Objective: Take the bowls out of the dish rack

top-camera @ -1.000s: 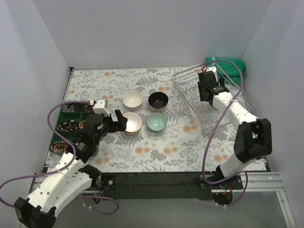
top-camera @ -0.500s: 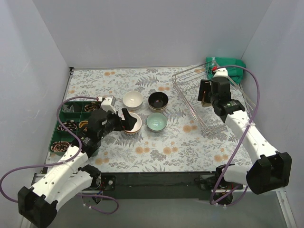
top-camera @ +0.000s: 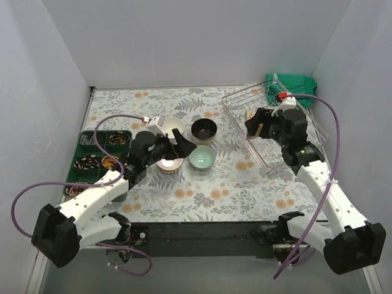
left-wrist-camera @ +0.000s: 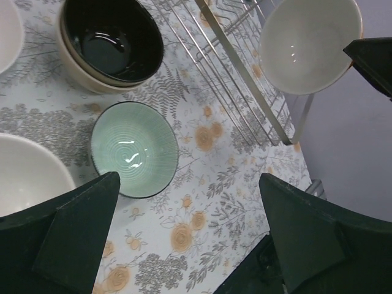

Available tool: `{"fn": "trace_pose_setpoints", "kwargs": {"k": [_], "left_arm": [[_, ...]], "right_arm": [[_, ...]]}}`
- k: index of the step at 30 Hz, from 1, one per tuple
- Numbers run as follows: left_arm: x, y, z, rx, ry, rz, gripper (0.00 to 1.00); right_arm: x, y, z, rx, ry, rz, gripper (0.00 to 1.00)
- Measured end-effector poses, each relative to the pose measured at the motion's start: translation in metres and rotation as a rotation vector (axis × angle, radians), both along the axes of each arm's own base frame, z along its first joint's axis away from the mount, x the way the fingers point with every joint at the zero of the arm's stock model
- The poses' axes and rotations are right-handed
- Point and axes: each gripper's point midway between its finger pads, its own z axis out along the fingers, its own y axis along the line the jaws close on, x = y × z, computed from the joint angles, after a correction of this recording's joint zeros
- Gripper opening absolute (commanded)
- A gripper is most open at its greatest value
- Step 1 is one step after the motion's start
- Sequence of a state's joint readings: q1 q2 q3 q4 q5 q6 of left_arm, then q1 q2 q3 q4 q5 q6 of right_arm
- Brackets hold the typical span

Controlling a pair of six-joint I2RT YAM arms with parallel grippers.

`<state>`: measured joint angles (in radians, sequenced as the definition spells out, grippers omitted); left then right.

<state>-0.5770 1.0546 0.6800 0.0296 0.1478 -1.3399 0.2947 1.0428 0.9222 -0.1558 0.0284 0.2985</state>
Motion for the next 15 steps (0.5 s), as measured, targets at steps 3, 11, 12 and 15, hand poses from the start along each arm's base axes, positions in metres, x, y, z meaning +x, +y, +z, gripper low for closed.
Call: {"fn": "trace_pose_setpoints", "kwargs": {"k": [3,11,12,15], "left_arm": [[0.001,-0.025,0.000,-0.031,0.018,-0.036,0.98],[0.004,-0.081,0.009,-0.140,0.026,-0.089,0.98],[0.006,-0.085,0.008,-0.153,0.031,-0.082,0.97],[0.012,-0.095,0.006,-0.196,0.044,-0.056,0.94]], "right_arm": [[-0.009,0.014,0.008,0.075,-0.026,0.068,0.26],[-0.033,0.046,0.000,0.236,0.001,0.225,0.27],[-0.036,0.049,0.000,0.256,0.004,0.240,0.27],[-0.044,0.057,0.004,0.310,0.003,0.283,0.27]]}}
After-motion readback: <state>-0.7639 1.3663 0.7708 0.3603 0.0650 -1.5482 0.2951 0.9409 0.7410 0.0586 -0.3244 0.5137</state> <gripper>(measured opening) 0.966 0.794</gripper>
